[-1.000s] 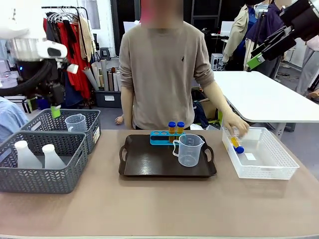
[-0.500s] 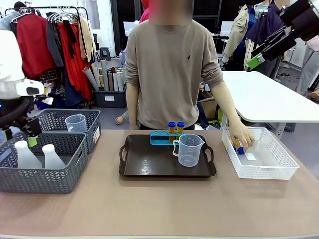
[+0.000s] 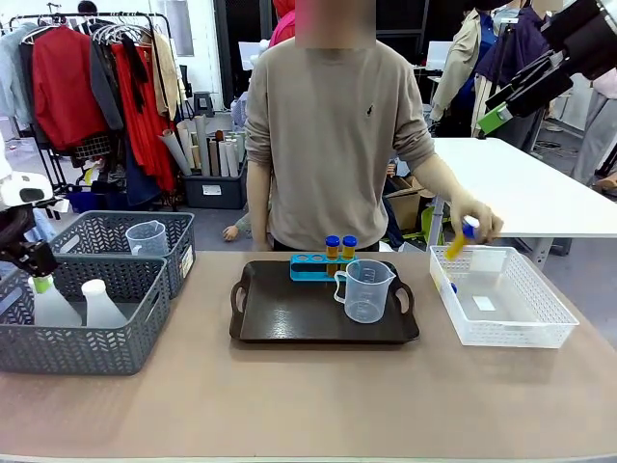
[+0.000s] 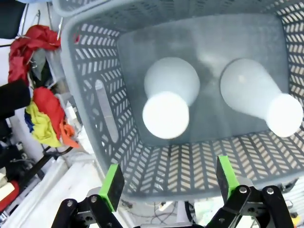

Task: Prepare the laboratory tools.
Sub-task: Pick up one Small flask and place it on the Handle tray.

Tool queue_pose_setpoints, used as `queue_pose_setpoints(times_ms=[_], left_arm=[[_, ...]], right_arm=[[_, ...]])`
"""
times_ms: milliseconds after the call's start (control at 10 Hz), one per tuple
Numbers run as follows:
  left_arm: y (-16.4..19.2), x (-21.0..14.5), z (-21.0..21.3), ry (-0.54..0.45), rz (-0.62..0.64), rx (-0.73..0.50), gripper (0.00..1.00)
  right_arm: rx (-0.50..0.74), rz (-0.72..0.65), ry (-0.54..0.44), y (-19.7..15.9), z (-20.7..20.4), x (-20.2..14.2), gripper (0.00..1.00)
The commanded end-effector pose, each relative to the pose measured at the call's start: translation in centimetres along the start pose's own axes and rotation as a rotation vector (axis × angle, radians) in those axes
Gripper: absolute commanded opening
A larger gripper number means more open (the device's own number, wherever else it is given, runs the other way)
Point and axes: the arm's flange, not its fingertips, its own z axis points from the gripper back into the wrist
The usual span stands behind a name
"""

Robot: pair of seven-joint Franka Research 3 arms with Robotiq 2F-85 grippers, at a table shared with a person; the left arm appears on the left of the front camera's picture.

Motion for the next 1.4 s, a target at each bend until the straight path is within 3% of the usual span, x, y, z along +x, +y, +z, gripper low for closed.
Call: queue_pose_setpoints(times_ms=[0, 300, 400, 800, 900, 1300], left_arm=[[0.1, 1.4, -1.1, -0.030, 0.045, 0.001, 1.00], [0.2, 2.4, -2.2, -0.047, 0.065, -0.021, 1.00], [0.4, 2.6, -2.3, -0.048, 0.068, -0.009, 0.90], [0.5, 3.0, -2.1, -0.067, 0.077, -0.015, 0.13], [0.5, 3.0, -2.1, -0.069, 0.077, -0.016, 0.00], [0.4, 3.5, -1.9, -0.075, 0.075, -0.032, 0.00]], right_arm=[[0.014, 0.003, -0.025, 0.0, 0.0, 0.2, 1.00], [0.014, 0.003, -0.025, 0.0, 0.0, 0.2, 1.00], [0.014, 0.003, -0.025, 0.0, 0.0, 0.2, 1.00], [0.014, 0.003, -0.025, 0.0, 0.0, 0.2, 1.00], [0.014, 0.003, -0.025, 0.0, 0.0, 0.2, 1.00], [0.014, 0.003, -0.025, 0.0, 0.0, 0.2, 1.00]])
